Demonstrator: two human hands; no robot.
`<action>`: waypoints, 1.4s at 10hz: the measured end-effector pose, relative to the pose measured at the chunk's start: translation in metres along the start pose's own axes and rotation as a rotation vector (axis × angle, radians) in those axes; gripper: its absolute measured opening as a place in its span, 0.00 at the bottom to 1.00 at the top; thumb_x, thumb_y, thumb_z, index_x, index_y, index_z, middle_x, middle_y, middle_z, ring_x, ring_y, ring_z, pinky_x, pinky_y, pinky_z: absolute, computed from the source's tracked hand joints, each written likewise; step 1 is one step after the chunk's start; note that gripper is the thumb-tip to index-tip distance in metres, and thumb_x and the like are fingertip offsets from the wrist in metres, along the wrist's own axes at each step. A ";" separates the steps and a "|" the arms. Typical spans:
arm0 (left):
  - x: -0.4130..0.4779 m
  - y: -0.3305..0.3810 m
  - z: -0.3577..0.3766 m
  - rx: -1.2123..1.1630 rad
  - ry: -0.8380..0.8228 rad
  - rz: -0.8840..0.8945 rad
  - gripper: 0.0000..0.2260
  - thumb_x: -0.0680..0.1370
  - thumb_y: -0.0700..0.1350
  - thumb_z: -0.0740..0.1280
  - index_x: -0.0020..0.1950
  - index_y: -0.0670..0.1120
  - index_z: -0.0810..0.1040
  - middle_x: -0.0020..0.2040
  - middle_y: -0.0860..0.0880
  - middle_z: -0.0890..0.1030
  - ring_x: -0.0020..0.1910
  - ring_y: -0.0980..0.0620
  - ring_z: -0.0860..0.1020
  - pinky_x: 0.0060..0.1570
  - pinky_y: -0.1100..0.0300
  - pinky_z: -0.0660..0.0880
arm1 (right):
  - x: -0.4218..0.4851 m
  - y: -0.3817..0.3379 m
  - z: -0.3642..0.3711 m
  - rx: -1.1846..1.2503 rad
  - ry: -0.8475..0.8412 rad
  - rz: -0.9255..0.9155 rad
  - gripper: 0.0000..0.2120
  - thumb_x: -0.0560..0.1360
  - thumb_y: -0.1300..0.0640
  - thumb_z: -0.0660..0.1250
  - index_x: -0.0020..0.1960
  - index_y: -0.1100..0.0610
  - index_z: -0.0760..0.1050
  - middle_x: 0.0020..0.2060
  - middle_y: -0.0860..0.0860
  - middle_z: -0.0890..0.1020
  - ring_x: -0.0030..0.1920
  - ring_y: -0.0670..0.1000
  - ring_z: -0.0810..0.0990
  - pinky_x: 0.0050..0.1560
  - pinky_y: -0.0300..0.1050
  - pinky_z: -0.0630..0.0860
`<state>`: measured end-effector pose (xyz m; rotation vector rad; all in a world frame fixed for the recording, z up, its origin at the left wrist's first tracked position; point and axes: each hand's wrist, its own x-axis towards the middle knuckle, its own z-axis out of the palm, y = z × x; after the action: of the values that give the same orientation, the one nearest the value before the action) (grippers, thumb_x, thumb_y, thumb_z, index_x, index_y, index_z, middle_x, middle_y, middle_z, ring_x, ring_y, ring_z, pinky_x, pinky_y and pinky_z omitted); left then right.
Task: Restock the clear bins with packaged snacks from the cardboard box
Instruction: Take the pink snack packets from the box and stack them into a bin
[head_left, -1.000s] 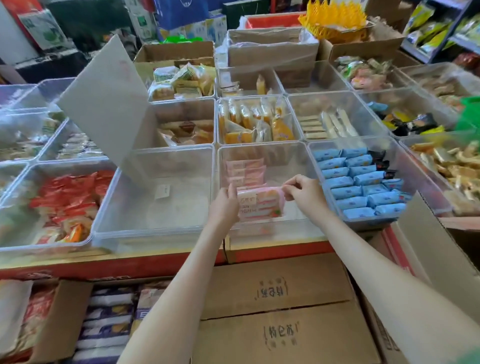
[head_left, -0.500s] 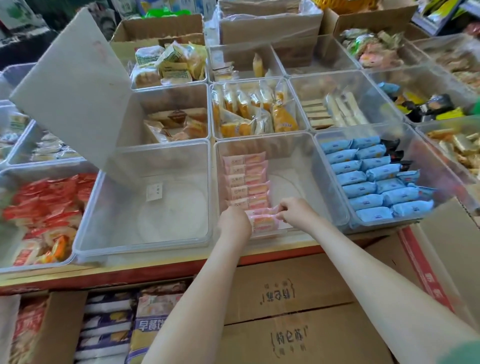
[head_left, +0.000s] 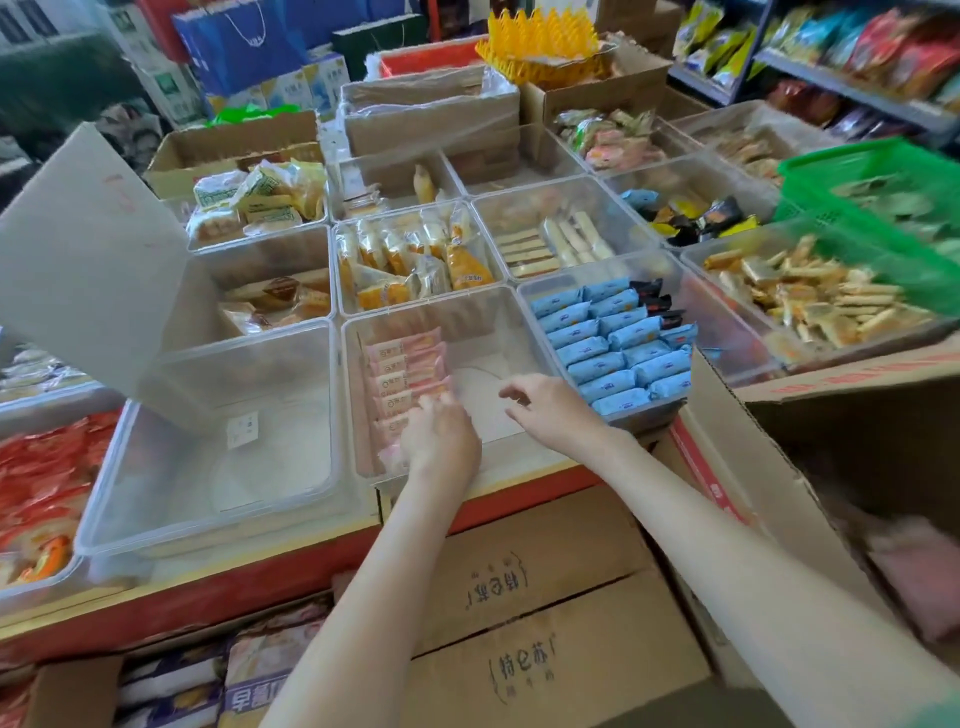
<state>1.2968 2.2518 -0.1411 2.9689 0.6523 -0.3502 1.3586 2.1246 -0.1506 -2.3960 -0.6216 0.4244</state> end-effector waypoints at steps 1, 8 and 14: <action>-0.042 0.058 -0.025 -0.054 0.165 0.190 0.15 0.81 0.42 0.54 0.67 0.40 0.69 0.62 0.41 0.72 0.61 0.42 0.71 0.56 0.54 0.71 | -0.046 0.002 -0.048 0.043 0.104 -0.081 0.11 0.78 0.58 0.63 0.60 0.57 0.77 0.56 0.53 0.81 0.56 0.49 0.78 0.56 0.41 0.73; -0.187 0.414 0.094 -0.263 -0.395 0.307 0.14 0.79 0.44 0.61 0.60 0.41 0.79 0.57 0.43 0.81 0.56 0.43 0.79 0.55 0.53 0.77 | -0.317 0.355 -0.213 -0.032 0.043 0.402 0.09 0.76 0.56 0.64 0.55 0.54 0.78 0.54 0.51 0.80 0.46 0.49 0.76 0.45 0.40 0.71; -0.100 0.492 0.216 -0.566 -0.740 0.002 0.12 0.82 0.51 0.56 0.51 0.45 0.75 0.54 0.43 0.79 0.50 0.46 0.77 0.49 0.57 0.73 | -0.225 0.473 -0.188 0.072 -0.405 0.552 0.20 0.79 0.64 0.57 0.70 0.57 0.70 0.68 0.56 0.71 0.69 0.53 0.68 0.61 0.35 0.62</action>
<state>1.3722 1.7377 -0.3119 2.0824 0.5261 -0.9966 1.4071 1.5846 -0.2773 -2.4022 -0.0881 1.1632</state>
